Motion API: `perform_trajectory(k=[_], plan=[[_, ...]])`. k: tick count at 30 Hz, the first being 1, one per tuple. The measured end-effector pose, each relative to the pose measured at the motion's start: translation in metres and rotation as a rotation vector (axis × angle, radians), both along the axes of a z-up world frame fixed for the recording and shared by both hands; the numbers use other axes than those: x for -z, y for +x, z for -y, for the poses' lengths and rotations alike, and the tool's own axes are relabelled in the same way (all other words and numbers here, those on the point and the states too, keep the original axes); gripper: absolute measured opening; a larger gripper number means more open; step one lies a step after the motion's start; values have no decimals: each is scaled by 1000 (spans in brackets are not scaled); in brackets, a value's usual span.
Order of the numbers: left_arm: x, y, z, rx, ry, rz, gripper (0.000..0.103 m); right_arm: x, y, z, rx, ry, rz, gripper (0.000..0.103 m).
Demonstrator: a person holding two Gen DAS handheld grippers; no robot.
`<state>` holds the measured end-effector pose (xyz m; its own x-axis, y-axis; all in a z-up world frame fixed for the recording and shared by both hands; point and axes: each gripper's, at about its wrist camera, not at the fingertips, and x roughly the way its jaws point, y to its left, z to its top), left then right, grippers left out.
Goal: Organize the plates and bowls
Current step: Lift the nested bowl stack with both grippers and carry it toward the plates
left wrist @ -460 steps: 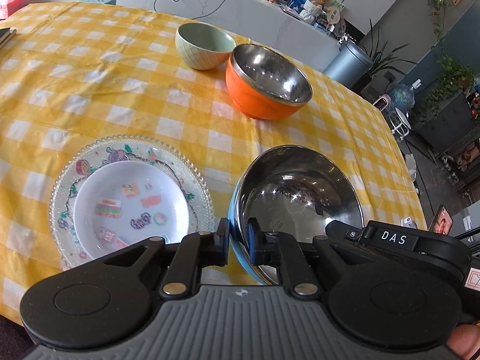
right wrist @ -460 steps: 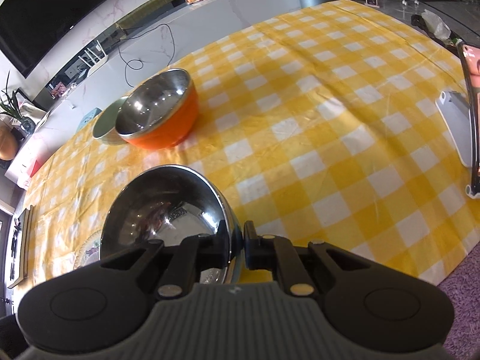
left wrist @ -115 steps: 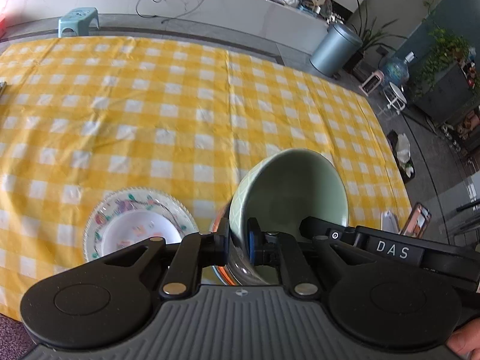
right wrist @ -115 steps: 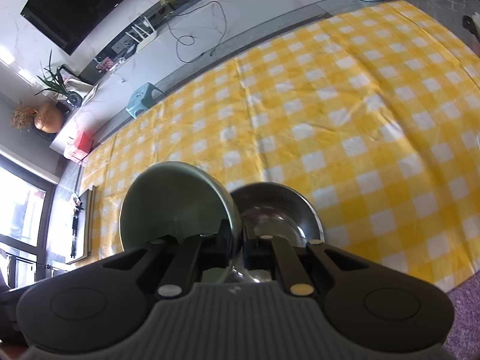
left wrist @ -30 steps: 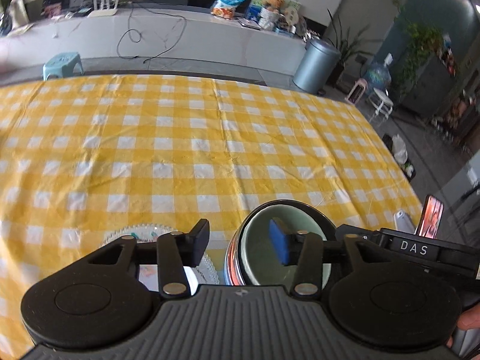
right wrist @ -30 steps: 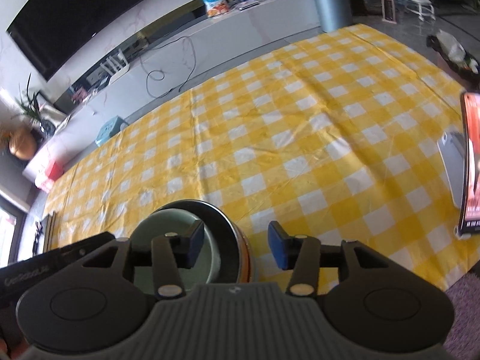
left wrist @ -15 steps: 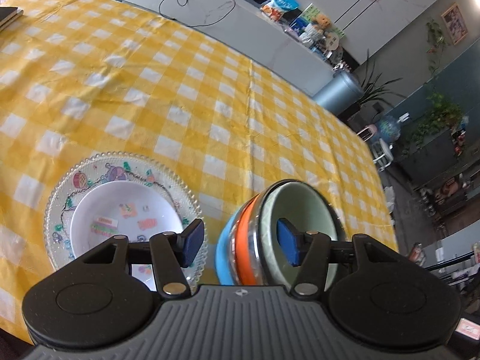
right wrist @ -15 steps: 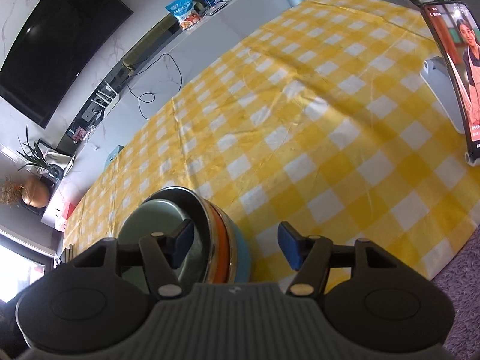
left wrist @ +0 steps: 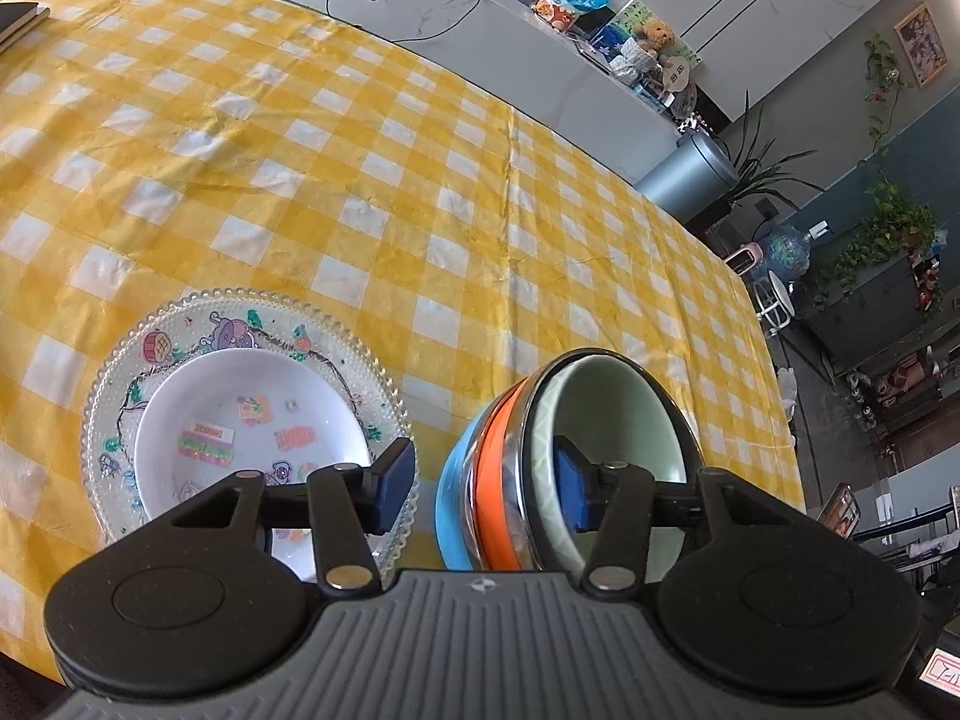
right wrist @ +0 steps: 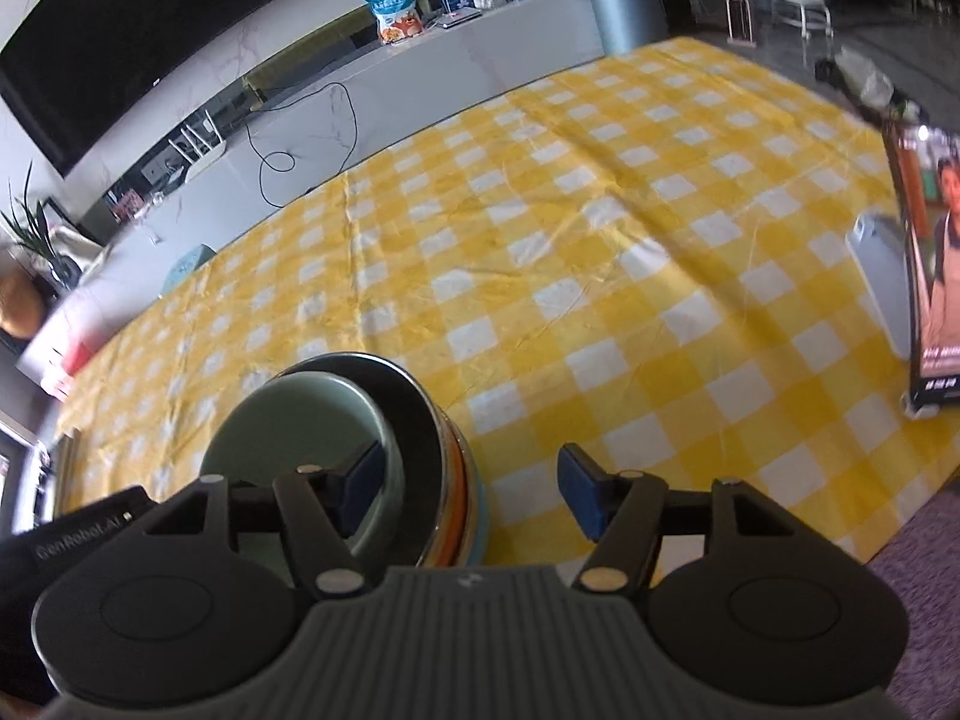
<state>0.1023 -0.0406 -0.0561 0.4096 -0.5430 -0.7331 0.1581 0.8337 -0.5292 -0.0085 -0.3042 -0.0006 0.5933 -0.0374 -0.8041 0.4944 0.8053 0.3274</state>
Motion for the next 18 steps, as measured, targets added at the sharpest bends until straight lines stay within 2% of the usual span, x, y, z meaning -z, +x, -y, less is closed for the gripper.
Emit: perform_trajectory(k=[7, 11, 18], plan=[[-1, 0, -1, 8, -27, -3, 60, 0, -2, 6, 33, -19, -17, 66], [-1, 1, -1, -3, -16, -4, 60, -2, -3, 6, 39, -3, -12, 66], [6, 1, 3, -3, -21, -33, 64, 14, -1, 12, 34, 188, -12, 64]])
